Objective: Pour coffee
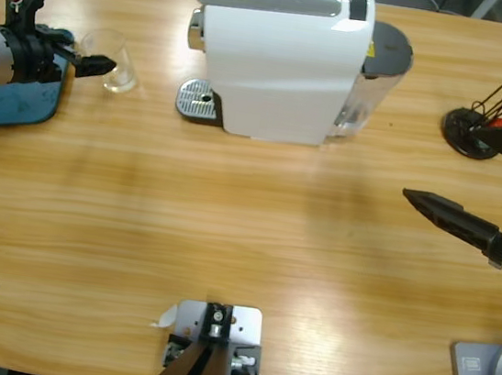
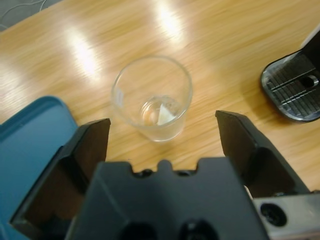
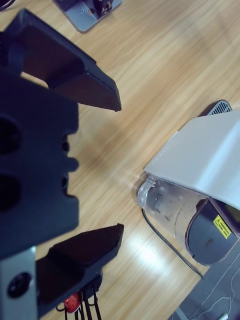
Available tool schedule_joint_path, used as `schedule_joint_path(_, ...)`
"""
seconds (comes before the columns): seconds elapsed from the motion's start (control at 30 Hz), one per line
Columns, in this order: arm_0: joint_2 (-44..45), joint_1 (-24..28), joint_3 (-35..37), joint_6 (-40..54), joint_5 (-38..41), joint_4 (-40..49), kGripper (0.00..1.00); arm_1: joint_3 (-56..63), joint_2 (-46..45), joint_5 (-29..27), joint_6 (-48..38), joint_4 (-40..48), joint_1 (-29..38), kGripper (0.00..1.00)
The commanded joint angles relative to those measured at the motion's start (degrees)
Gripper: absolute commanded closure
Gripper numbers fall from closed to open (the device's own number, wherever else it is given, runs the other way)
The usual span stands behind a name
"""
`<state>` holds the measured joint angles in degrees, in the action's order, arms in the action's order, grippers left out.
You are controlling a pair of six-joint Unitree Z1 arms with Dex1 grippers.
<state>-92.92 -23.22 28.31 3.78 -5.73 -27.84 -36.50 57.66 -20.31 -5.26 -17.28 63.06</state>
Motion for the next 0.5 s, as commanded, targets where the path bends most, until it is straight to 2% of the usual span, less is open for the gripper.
schedule_joint_path(0.03,-3.56,1.6,-2.32,0.32,-1.7,-3.24,0.086,2.66,-0.88,0.8,-0.63,1.02,-0.57,0.0)
schedule_joint_path(0.13,-6.32,1.95,-2.55,-0.07,-1.03,-6.63,0.082,2.84,-0.88,0.8,-0.67,1.11,-0.57,0.0)
schedule_joint_path(0.5,-17.48,4.73,-5.55,0.18,1.57,-27.32,0.082,3.45,-0.81,1.17,-0.89,1.9,-0.57,0.0)
